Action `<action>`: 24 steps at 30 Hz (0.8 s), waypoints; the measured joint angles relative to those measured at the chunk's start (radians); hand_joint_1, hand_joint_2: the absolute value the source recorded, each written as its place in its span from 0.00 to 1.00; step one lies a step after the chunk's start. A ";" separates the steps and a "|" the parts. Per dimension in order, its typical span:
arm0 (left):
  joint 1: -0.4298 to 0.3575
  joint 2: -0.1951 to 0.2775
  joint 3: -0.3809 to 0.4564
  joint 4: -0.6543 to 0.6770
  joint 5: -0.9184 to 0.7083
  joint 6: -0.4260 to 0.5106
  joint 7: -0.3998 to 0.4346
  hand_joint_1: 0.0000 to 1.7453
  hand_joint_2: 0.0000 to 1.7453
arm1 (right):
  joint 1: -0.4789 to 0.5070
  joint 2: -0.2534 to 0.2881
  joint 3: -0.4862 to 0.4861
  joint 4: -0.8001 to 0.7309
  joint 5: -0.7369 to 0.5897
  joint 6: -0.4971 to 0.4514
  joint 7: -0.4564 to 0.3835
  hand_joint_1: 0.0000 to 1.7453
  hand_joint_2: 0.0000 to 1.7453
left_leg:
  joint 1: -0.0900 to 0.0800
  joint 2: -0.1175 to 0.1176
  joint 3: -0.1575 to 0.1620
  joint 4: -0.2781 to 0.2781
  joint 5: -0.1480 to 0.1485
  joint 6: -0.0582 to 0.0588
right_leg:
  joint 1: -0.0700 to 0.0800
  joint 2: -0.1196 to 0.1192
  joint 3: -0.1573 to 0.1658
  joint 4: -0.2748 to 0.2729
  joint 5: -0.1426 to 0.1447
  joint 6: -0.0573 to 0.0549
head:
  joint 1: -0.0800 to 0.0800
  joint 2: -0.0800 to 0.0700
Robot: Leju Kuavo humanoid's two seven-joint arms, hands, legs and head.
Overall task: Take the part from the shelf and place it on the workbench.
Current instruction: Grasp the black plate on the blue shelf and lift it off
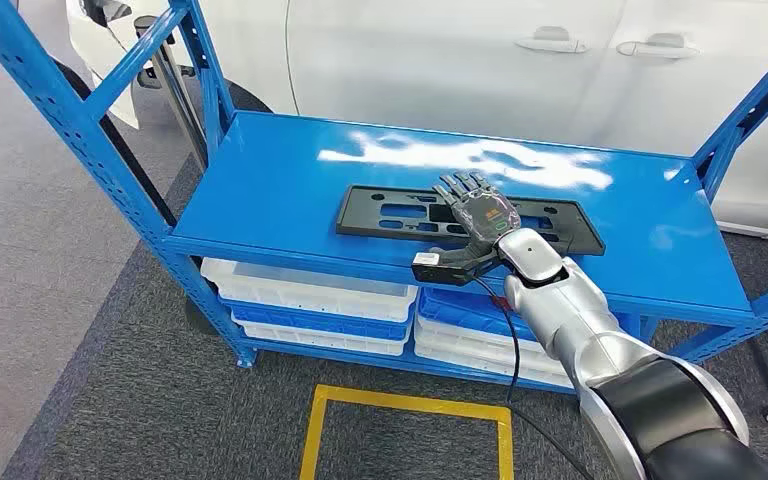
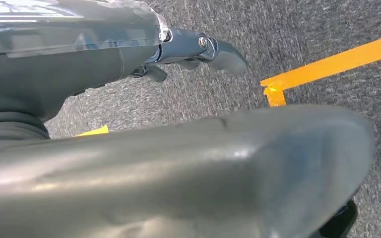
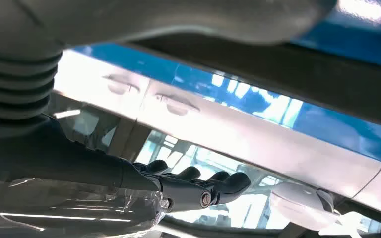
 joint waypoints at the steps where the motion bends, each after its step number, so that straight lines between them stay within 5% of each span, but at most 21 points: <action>1: -0.001 0.000 0.000 0.000 0.000 0.000 0.000 0.00 0.00 | -0.001 -0.001 0.002 0.000 0.003 0.000 0.004 0.00 1.00 | 0.000 0.000 0.001 -0.001 -0.001 0.002 | -0.001 0.000 -0.014 0.029 -0.015 0.002 | 0.000 0.000; 4: -0.002 0.000 0.000 0.000 -0.001 0.000 -0.001 0.00 0.00 | 0.003 -0.007 0.014 0.006 0.014 0.003 0.017 0.00 1.00 | -0.001 0.000 0.004 -0.002 -0.004 0.010 | -0.004 -0.001 -0.109 0.208 -0.090 0.011 | 0.000 0.000; 6: 0.000 0.000 0.000 0.000 -0.001 0.000 -0.001 0.00 0.00 | 0.011 -0.011 0.020 0.012 0.016 0.004 0.020 0.00 1.00 | -0.001 -0.001 0.005 0.000 -0.008 0.011 | -0.008 -0.001 -0.162 0.283 -0.096 0.016 | 0.000 0.000; 7: 0.001 0.000 0.000 0.000 -0.001 0.000 -0.002 0.00 0.00 | 0.013 -0.012 0.021 0.014 0.017 0.004 0.021 0.00 1.00 | -0.001 -0.001 0.007 0.003 -0.010 0.009 | -0.009 -0.002 -0.159 0.259 -0.067 0.017 | 0.000 0.000; 9: 0.000 0.000 0.000 0.000 -0.001 -0.003 -0.005 0.00 0.00 | 0.012 -0.013 0.025 0.016 0.027 0.010 0.031 0.00 1.00 | -0.001 -0.002 0.011 0.009 -0.019 0.004 | -0.012 -0.003 -0.105 0.122 0.015 0.015 | 0.000 0.000; 11: 0.000 -0.001 0.000 0.000 -0.002 -0.008 -0.008 0.00 0.00 | 0.008 -0.014 0.038 0.019 0.052 0.030 0.063 0.00 1.00 | -0.005 -0.003 0.010 0.018 -0.027 -0.006 | -0.009 -0.003 -0.059 0.017 0.057 0.007 | 0.000 0.000; 16: -0.001 0.000 0.000 0.000 -0.003 -0.015 -0.019 0.00 0.00 | -0.033 -0.019 0.109 0.027 0.089 0.127 0.199 0.00 1.00 | -0.007 -0.001 0.000 0.049 -0.056 -0.029 | -0.011 -0.002 -0.046 -0.006 0.058 -0.022 | 0.000 0.000; 19: 0.000 0.000 0.000 0.000 -0.003 -0.017 -0.023 0.00 0.00 | -0.073 -0.021 0.160 0.037 0.091 0.197 0.273 0.00 1.00 | -0.003 0.000 -0.085 0.234 -0.149 -0.040 | -0.012 -0.004 -0.043 -0.009 0.057 -0.033 | 0.000 0.000; 21: 0.000 0.000 0.000 0.000 -0.003 -0.018 -0.023 0.00 0.00 | -0.089 -0.022 0.185 0.043 0.092 0.216 0.284 0.00 1.00 | -0.001 0.000 -0.131 0.327 -0.171 -0.042 | -0.010 -0.003 -0.041 -0.008 0.056 -0.033 | 0.000 0.000; 22: 0.000 0.000 0.000 0.000 -0.003 -0.018 -0.023 0.00 0.00 | -0.094 -0.022 0.193 0.046 0.092 0.219 0.286 0.06 1.00 | 0.000 0.000 -0.127 0.315 -0.152 -0.041 | -0.010 -0.003 -0.039 -0.008 0.055 -0.033 | 0.000 0.000; 24: 0.000 0.000 0.000 0.000 -0.003 -0.018 -0.024 0.00 0.00 | -0.102 -0.022 0.209 0.050 0.092 0.232 0.289 0.56 1.00 | 0.000 0.000 -0.069 0.184 -0.076 -0.035 | -0.010 -0.002 -0.033 -0.007 0.051 -0.029 | 0.000 0.000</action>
